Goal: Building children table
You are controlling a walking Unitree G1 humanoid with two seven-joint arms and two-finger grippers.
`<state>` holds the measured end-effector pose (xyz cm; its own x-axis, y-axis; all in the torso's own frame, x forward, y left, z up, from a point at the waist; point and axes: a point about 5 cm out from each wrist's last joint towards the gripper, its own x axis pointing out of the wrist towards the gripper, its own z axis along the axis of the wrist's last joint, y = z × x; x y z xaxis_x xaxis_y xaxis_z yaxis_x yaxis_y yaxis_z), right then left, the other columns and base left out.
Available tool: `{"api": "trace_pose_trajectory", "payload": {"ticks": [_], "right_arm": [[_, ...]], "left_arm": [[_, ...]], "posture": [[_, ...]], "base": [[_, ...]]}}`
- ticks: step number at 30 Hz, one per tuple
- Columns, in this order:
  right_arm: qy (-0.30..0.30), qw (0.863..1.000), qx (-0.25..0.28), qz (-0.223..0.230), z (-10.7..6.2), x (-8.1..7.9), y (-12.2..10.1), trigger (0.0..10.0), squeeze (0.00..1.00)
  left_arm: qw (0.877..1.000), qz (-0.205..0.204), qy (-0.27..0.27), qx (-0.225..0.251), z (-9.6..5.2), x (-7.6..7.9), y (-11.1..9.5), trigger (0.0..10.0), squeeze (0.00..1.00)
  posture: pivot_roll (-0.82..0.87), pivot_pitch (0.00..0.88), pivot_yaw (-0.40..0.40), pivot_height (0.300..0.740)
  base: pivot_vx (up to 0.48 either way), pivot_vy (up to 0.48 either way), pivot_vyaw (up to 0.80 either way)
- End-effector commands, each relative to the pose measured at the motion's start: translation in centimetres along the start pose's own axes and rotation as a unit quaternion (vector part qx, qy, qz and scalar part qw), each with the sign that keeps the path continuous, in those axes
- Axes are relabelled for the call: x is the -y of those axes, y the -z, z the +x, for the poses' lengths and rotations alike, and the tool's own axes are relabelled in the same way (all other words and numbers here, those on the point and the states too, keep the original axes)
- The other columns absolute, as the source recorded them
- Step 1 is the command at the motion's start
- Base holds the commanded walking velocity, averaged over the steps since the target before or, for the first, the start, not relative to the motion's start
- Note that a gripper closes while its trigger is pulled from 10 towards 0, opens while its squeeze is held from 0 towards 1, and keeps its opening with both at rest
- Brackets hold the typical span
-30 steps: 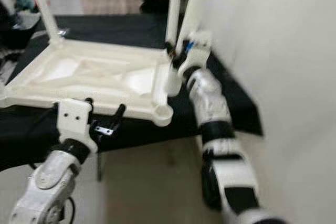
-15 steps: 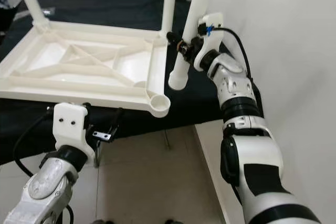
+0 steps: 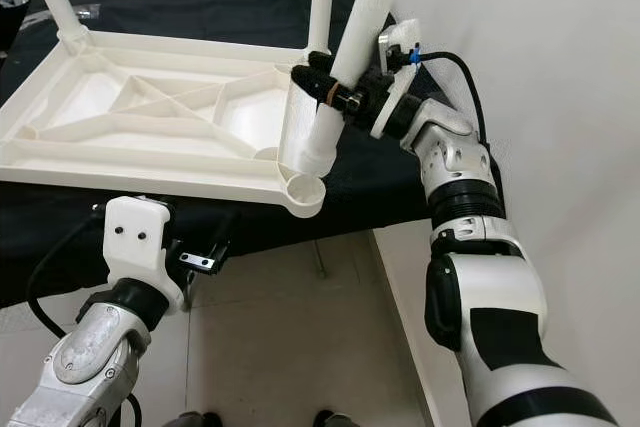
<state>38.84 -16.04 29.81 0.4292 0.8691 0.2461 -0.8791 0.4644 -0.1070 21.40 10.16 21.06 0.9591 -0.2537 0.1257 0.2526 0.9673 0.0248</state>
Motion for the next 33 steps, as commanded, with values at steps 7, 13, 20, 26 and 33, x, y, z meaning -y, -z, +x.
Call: {"api": "trace_pose_trajectory", "payload": {"ticks": [7, 13, 20, 26, 33], "right_arm": [[-0.076, 0.997, -0.027, -0.004, 0.7, -1.4, 1.4, 10.0, 0.0], [-0.086, 0.995, -0.042, -0.008, 0.9, -1.7, 1.9, 10.0, 0.0], [-0.073, 0.995, -0.065, -0.022, 1.0, -1.6, 2.4, 10.0, 0.0], [-0.067, 0.994, -0.076, -0.029, 0.9, -1.4, 2.4, 10.0, 0.0], [-0.073, 0.992, -0.095, -0.029, 0.5, -1.4, 2.9, 10.0, 0.0]], "left_arm": [[1.0, -0.003, 0.004, -0.012, -0.5, 0.5, 0.4, 10.0, 0.0], [1.0, -0.003, 0.004, -0.012, -0.5, 0.5, 0.4, 10.0, 0.0], [1.0, -0.002, 0.001, -0.01, -0.4, 0.5, 0.3, 10.0, 0.0], [1.0, -0.001, 0.002, -0.009, -0.5, 0.5, 0.2, 10.0, 0.0], [1.0, 0.0, 0.002, -0.008, -0.4, 0.6, 0.2, 10.0, 0.0]], "posture": [[0.11, 0.208, -0.078, 0.74], [0.11, 0.215, -0.08, 0.74], [0.11, 0.221, -0.081, 0.74], [0.11, 0.23, -0.081, 0.74], [0.11, 0.236, -0.082, 0.74]], "base": [[0.0, 0.0, 0.0], [0.0, 0.0, 0.0], [0.0, 0.0, 0.0], [0.0, 0.0, 0.0], [0.0, 0.0, 0.0]]}}
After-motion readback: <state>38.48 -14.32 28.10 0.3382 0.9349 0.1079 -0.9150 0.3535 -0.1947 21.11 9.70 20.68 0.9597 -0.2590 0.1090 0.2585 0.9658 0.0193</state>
